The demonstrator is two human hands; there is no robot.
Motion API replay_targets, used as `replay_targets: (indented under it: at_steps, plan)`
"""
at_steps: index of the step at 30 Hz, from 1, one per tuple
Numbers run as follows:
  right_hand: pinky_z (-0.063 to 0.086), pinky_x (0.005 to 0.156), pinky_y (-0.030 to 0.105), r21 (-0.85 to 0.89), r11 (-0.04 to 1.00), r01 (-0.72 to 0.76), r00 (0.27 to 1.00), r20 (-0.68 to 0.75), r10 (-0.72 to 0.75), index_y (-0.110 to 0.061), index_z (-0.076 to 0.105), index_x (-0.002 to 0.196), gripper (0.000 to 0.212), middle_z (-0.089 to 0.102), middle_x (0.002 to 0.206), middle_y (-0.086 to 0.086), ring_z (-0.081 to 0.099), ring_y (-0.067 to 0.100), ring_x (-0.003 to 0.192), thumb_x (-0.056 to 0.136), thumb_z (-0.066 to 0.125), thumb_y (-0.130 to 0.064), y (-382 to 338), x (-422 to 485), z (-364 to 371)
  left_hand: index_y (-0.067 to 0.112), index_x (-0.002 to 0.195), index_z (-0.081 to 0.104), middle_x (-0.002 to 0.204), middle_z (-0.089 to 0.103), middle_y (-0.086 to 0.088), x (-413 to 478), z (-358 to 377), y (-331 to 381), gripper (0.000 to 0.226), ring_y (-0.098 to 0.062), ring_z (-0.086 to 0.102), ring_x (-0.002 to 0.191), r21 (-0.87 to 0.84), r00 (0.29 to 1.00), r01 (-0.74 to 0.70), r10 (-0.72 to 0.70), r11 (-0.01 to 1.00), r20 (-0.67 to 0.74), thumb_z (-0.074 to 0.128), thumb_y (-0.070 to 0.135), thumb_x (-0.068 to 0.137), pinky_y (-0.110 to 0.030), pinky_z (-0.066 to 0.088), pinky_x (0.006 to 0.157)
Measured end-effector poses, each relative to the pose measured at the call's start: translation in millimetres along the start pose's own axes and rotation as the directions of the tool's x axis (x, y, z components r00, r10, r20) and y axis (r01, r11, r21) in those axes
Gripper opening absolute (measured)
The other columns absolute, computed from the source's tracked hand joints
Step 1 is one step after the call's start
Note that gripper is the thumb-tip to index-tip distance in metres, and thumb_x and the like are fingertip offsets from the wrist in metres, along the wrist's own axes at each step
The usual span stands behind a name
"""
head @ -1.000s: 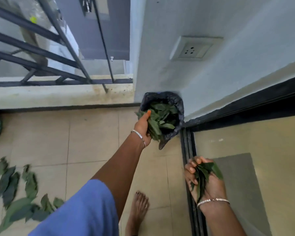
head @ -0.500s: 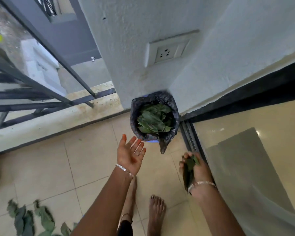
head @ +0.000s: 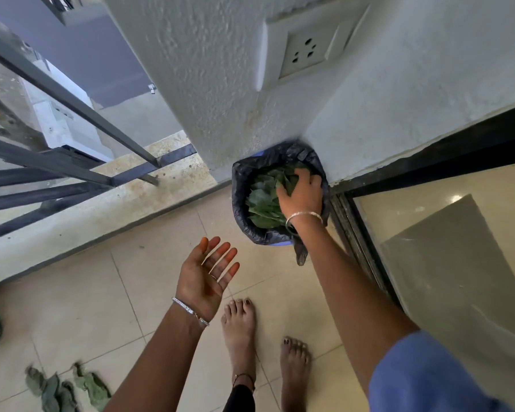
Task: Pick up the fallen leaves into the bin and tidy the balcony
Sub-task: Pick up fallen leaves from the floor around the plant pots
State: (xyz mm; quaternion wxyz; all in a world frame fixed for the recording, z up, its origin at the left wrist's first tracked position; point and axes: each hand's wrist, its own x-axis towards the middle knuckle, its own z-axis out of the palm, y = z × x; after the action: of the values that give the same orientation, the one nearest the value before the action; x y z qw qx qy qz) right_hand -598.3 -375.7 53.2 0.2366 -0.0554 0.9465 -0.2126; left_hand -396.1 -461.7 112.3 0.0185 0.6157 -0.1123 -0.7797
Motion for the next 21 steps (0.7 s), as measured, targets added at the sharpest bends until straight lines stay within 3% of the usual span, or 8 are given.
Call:
replay_targets:
  at_steps: [3, 6, 9, 14, 17, 21]
  plan:
    - [0.041, 0.098, 0.045, -0.090, 0.994, 0.058, 0.992, -0.109, -0.068, -0.011, 0.051, 0.133, 0.049, 0.043, 0.136, 0.018, 0.045, 0.039, 0.120, 0.085, 0.061, -0.016, 2, -36, 6, 0.012, 0.122, 0.063, 0.124, 0.067, -0.010, -2, -4, 3, 0.035, -0.027, 0.066, 0.112, 0.009, 1.000, 0.009, -0.009, 1.000, 0.000, 0.057, 0.034, 0.096, -0.042, 0.052, 0.092]
    - [0.031, 0.112, 0.046, -0.157, 0.987, 0.044, 0.994, 0.110, -0.027, -0.013, 0.039, 0.145, 0.060, 0.034, 0.148, 0.020, 0.035, 0.040, 0.133, 0.089, 0.058, -0.019, 0, -42, 33, 0.011, 0.124, 0.063, 0.123, 0.068, -0.010, -3, -9, 7, 0.037, -0.027, 0.066, 0.112, 0.018, 1.000, 0.005, -0.005, 1.000, -0.004, 0.056, 0.034, 0.096, -0.041, 0.053, 0.090]
    - [0.022, 0.118, 0.045, -0.234, 0.970, 0.059, 0.944, 0.328, 0.022, -0.017, 0.029, 0.152, 0.065, 0.025, 0.154, 0.022, 0.027, 0.042, 0.140, 0.093, 0.054, -0.025, -1, -9, 60, 0.011, 0.125, 0.063, 0.121, 0.068, -0.010, 0, -15, 15, 0.038, -0.028, 0.065, 0.113, 0.033, 1.000, -0.023, 0.023, 0.999, -0.002, 0.056, 0.033, 0.096, -0.043, 0.052, 0.092]
    - [0.028, 0.116, 0.043, -0.329, 0.939, 0.098, 0.845, 0.527, 0.096, -0.022, 0.028, 0.154, 0.061, 0.033, 0.153, 0.020, 0.035, 0.039, 0.138, 0.096, 0.049, -0.027, 4, 30, 57, 0.011, 0.125, 0.064, 0.120, 0.069, -0.010, -4, -32, 26, 0.038, -0.028, 0.066, 0.112, 0.006, 0.997, -0.081, 0.081, 0.997, -0.005, 0.056, 0.034, 0.096, -0.044, 0.051, 0.096]
    - [0.039, 0.109, 0.043, -0.286, 0.954, 0.095, 0.877, 0.477, 0.055, -0.017, 0.043, 0.145, 0.052, 0.047, 0.144, 0.017, 0.046, 0.039, 0.129, 0.096, 0.053, -0.030, 5, 17, 38, 0.013, 0.124, 0.064, 0.119, 0.070, -0.009, -21, -47, 22, 0.037, -0.027, 0.066, 0.111, -0.050, 0.996, -0.087, 0.086, 0.995, -0.030, 0.055, 0.034, 0.096, -0.043, 0.051, 0.094]
    - [0.049, 0.092, 0.034, -0.020, 0.999, 0.030, 0.985, 0.170, -0.026, -0.008, 0.066, 0.119, 0.030, 0.068, 0.117, 0.016, 0.063, 0.033, 0.108, 0.091, 0.060, -0.017, 5, -37, 5, 0.014, 0.121, 0.065, 0.116, 0.069, -0.008, -54, -70, 9, 0.034, -0.025, 0.067, 0.107, -0.160, 0.995, -0.091, 0.081, 0.983, -0.064, 0.056, 0.035, 0.095, -0.041, 0.053, 0.088]
